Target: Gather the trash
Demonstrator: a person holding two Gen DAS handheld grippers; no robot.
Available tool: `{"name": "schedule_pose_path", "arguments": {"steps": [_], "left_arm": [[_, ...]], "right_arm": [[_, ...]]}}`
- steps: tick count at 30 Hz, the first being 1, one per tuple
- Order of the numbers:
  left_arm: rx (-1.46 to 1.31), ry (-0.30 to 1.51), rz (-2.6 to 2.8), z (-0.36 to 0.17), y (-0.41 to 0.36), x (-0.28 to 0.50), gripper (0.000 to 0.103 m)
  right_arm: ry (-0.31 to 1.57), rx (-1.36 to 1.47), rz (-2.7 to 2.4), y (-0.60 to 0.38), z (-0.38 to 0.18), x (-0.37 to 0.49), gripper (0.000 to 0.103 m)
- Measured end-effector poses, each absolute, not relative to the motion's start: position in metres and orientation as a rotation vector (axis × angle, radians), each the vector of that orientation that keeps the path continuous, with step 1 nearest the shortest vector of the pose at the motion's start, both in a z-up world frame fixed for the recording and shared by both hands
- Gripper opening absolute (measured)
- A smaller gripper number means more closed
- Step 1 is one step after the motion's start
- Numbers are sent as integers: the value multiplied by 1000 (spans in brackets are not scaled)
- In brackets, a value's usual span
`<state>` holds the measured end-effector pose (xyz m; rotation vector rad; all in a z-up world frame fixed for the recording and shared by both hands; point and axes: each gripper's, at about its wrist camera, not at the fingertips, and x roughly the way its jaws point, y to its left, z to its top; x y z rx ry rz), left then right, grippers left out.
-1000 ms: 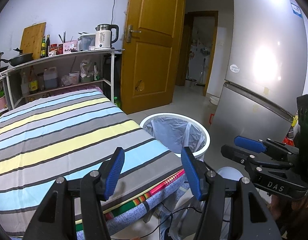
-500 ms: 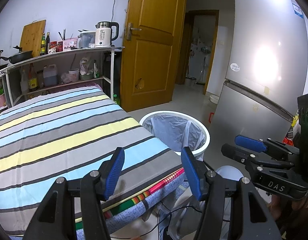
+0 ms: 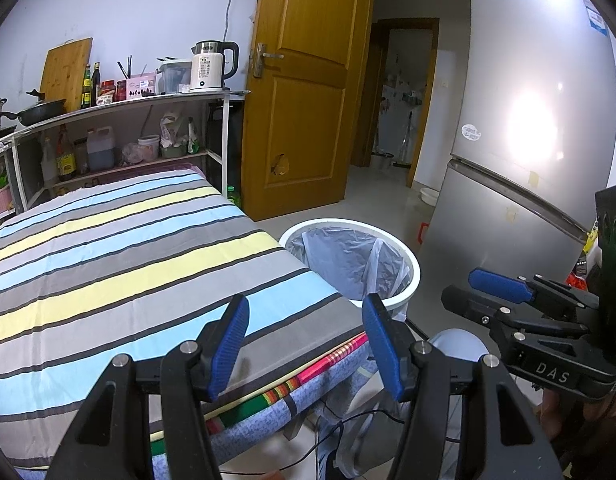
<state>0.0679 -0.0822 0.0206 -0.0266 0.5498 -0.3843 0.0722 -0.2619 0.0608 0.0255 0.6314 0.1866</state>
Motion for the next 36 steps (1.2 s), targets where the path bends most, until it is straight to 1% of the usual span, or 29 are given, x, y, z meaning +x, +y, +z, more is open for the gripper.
{"name": "schedule_pose_path", "arguments": {"steps": [36], "left_arm": [[-28,560,-377,23,-79,66,61]], "right_arm": [[627,24,188,-259,61,70,49]]}}
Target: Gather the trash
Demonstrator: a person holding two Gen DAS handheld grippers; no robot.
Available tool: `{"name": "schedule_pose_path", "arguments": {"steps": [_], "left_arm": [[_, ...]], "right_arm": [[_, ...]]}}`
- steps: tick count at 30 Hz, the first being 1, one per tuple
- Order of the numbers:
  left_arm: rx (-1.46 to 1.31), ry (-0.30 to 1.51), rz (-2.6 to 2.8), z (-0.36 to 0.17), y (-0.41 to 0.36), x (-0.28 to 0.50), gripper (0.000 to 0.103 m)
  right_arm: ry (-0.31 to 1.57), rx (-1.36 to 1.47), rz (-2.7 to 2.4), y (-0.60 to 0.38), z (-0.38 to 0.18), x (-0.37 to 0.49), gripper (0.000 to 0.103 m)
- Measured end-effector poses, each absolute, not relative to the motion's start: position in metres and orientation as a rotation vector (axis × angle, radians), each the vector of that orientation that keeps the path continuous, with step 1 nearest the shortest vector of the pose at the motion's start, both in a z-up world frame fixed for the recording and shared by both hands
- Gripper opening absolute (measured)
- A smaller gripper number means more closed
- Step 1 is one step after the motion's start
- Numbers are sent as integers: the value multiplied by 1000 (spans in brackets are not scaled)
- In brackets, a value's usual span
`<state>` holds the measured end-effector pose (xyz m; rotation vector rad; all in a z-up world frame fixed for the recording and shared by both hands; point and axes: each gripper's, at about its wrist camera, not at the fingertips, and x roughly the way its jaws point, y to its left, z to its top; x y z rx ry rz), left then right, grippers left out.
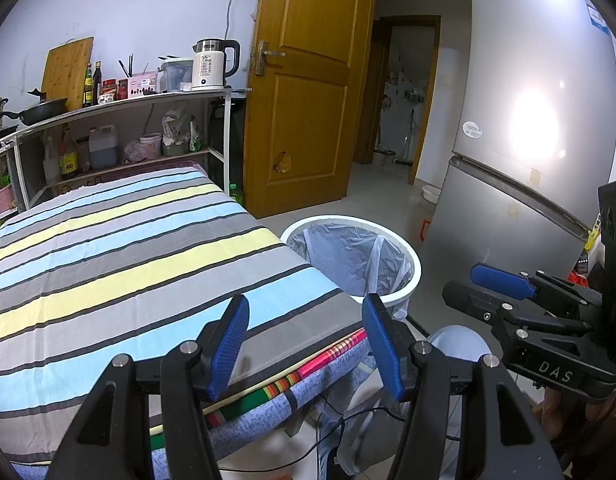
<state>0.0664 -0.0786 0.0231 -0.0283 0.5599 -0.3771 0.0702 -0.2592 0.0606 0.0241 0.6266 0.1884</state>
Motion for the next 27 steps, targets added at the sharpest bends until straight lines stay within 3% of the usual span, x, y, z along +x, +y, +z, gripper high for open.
{"name": "schedule_pose_path", "arguments": {"steps": [27], "left_arm": [[-16,563,-382,17,-85,65,61]], "right_arm": [[627,24,189,-260,60,71,49]]}}
